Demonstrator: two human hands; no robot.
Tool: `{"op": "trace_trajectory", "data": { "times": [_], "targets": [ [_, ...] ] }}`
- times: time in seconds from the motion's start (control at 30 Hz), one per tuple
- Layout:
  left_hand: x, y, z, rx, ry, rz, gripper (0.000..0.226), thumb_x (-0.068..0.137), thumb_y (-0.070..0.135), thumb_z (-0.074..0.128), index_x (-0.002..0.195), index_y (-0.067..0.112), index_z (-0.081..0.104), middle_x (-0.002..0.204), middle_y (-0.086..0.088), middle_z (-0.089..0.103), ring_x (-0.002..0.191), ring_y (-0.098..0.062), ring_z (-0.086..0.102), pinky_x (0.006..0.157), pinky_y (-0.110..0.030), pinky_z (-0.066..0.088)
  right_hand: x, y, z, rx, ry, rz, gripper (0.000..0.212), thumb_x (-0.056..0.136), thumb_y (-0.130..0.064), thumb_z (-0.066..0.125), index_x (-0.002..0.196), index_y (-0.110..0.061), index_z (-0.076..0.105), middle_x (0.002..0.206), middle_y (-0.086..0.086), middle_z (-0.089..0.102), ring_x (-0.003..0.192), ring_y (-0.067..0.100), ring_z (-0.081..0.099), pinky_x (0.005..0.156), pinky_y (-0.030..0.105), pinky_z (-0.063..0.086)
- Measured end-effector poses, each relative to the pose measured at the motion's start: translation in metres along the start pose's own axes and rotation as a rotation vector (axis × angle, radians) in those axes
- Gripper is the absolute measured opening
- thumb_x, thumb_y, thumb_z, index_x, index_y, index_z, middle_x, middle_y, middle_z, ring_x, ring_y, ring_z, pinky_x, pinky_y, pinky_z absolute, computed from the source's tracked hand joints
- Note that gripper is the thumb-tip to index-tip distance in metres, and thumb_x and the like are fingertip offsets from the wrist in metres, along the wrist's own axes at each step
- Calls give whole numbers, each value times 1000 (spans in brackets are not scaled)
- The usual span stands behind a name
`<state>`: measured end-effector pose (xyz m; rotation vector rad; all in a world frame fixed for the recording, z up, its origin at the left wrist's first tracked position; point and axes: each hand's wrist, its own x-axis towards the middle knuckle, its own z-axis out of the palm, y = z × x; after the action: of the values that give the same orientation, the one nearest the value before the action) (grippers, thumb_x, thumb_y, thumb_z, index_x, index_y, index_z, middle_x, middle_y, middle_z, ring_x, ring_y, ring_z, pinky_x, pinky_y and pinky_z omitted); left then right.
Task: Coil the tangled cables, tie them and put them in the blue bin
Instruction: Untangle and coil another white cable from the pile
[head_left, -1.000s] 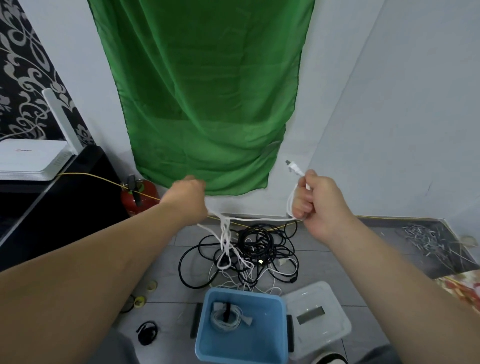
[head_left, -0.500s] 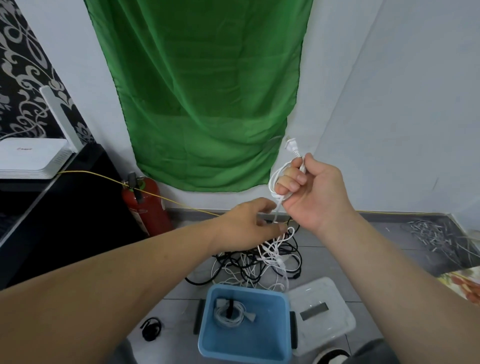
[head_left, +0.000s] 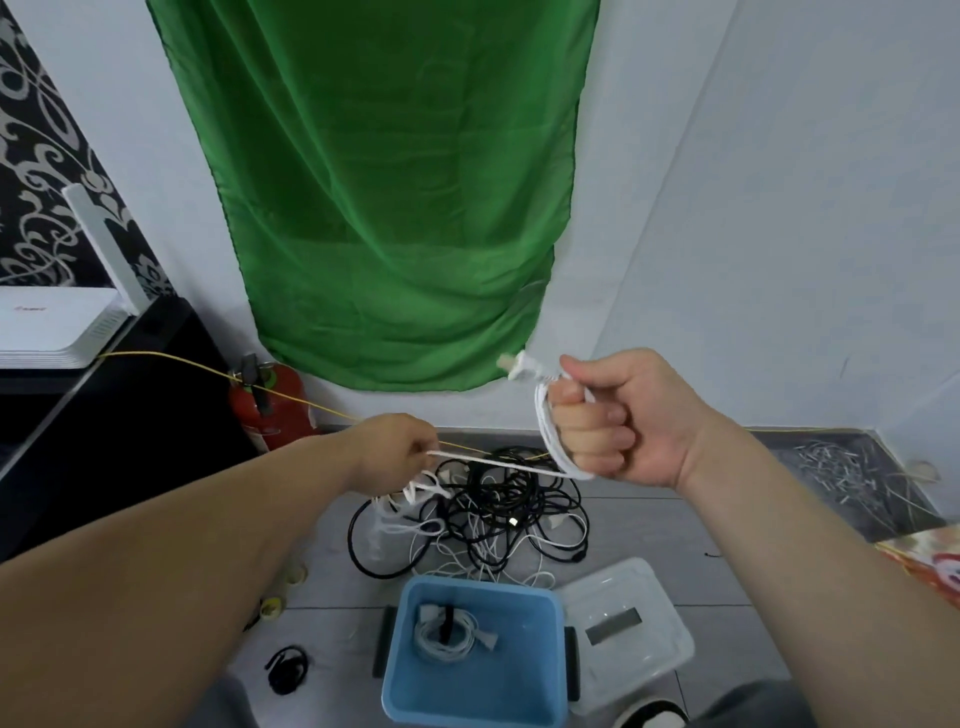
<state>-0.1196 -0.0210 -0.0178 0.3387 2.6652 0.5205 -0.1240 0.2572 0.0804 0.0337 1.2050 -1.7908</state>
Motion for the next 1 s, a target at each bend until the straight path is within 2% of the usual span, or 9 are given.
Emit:
{"op": "trace_trajectory", "data": {
  "times": [0.13, 0.23, 0.37, 0.43, 0.57, 0.63, 0.7, 0.87, 1.0],
  "targets": [
    [-1, 12, -17, -155, 137, 8, 22, 100, 41, 62, 88, 23, 67, 73, 6, 62, 64, -11, 56, 58, -26, 47, 10, 19, 6, -641, 146, 337, 38, 106, -32, 44, 73, -17, 53, 50, -6, 29, 38, 11, 24, 43, 22, 19],
    [-1, 34, -31, -303, 233, 47, 28, 99, 36, 64, 79, 17, 66, 60, 5, 57, 48, -7, 50, 48, -25, 46, 28, 39, 9, -894, 269, 387, 39, 108, -37, 43, 89, -9, 61, 52, 0, 46, 43, 17, 42, 48, 27, 32],
    [-6, 51, -41, -460, 303, 121, 32, 99, 32, 64, 72, 14, 61, 56, 7, 48, 49, -11, 45, 51, -28, 42, 46, 39, 12, -532, 421, 205, 74, 102, -69, 24, 94, -6, 62, 69, 9, 63, 58, 25, 61, 55, 31, 42],
    [-9, 60, -38, -451, 292, 188, 29, 100, 32, 63, 76, 15, 64, 57, 8, 48, 50, -9, 42, 52, -25, 40, 52, 34, 13, -336, 443, 82, 82, 95, -79, 28, 101, -6, 63, 81, 10, 64, 64, 25, 65, 59, 32, 43],
    [-8, 75, -24, -449, 231, 249, 23, 99, 32, 63, 81, 19, 66, 61, 4, 52, 53, -9, 43, 53, -27, 40, 64, 33, 15, -296, 615, -164, 60, 96, -60, 56, 116, -5, 69, 99, 16, 75, 79, 26, 69, 78, 43, 56],
    [-7, 78, -17, -397, 186, 251, 24, 98, 36, 64, 78, 22, 64, 62, 3, 52, 55, -10, 44, 54, -29, 40, 66, 32, 18, -485, 822, -243, 36, 100, -40, 53, 103, -7, 66, 103, 20, 75, 80, 28, 68, 81, 44, 57],
    [-7, 79, -12, -350, 162, 236, 28, 99, 38, 63, 73, 28, 59, 61, 5, 52, 54, -11, 45, 53, -29, 40, 68, 30, 20, -617, 909, -301, 33, 103, -34, 42, 98, -7, 61, 98, 18, 73, 82, 28, 68, 85, 50, 56],
    [-9, 67, -20, -393, 240, 99, 34, 103, 38, 53, 74, 21, 56, 64, 5, 54, 58, -12, 47, 58, -29, 42, 59, 23, 16, -542, 716, -179, 42, 106, -45, 40, 106, -10, 64, 90, 6, 77, 77, 25, 68, 84, 42, 52],
    [-10, 69, -22, -373, 182, 114, 37, 103, 40, 54, 75, 16, 56, 62, 8, 49, 55, -7, 43, 57, -26, 39, 58, 26, 14, -527, 775, -235, 37, 107, -37, 41, 103, -10, 65, 73, 1, 73, 61, 20, 58, 70, 37, 48]
  ]
}}
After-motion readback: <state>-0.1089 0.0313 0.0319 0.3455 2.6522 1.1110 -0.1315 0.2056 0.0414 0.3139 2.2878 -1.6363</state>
